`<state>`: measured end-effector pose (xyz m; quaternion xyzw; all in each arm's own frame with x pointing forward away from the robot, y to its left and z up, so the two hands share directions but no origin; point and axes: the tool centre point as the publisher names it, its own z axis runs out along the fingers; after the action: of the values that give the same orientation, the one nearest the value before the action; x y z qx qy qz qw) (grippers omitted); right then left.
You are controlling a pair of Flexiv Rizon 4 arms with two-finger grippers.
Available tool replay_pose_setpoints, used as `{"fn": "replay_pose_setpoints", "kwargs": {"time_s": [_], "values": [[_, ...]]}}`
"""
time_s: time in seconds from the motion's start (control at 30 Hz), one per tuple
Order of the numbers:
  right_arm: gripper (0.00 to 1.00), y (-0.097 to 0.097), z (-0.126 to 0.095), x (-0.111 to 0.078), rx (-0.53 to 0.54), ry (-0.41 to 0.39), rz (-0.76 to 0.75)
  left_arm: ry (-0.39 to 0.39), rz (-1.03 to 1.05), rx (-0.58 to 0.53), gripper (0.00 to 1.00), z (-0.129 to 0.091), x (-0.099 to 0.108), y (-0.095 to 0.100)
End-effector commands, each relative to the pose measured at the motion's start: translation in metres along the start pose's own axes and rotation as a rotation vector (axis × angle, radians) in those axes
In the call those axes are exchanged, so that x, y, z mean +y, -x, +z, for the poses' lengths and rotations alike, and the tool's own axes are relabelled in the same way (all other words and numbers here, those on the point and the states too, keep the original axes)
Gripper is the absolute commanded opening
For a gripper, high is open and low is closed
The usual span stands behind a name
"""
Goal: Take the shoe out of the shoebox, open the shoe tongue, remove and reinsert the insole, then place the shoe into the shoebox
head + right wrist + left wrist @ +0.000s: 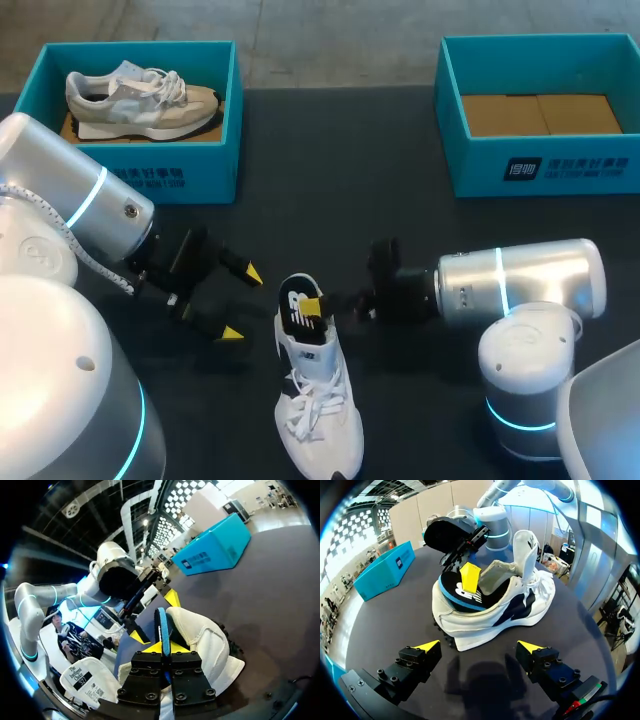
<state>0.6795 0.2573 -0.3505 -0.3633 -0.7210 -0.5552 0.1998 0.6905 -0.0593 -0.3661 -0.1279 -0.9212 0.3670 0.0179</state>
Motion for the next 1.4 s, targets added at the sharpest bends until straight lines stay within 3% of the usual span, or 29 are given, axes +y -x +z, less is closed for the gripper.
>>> {"fn": "replay_pose_setpoints", "kwargs": {"time_s": [0.03,0.67,0.97,1.07,1.17,1.4], "values": [[0.00,-0.005,0.006,-0.001,-0.042,-0.066,0.028,0.003,0.000,-0.001,1.00,0.000,-0.001,-0.001],[0.00,-0.014,0.009,-0.034,-0.086,-0.136,0.119,0.003,0.000,-0.001,1.00,0.000,-0.001,-0.001],[0.00,-0.021,0.004,-0.018,-0.125,-0.090,0.003,0.003,0.000,-0.001,1.00,0.000,-0.001,-0.001],[0.24,-0.020,0.004,-0.012,-0.127,-0.083,-0.026,0.003,0.000,-0.001,1.00,0.000,-0.001,-0.001],[0.32,-0.019,0.005,-0.007,-0.127,-0.080,-0.040,0.003,0.000,-0.001,1.00,0.000,-0.001,-0.001],[0.34,-0.018,0.004,0.003,-0.144,-0.060,-0.092,0.003,0.000,-0.001,1.00,0.000,-0.001,-0.001]]}}
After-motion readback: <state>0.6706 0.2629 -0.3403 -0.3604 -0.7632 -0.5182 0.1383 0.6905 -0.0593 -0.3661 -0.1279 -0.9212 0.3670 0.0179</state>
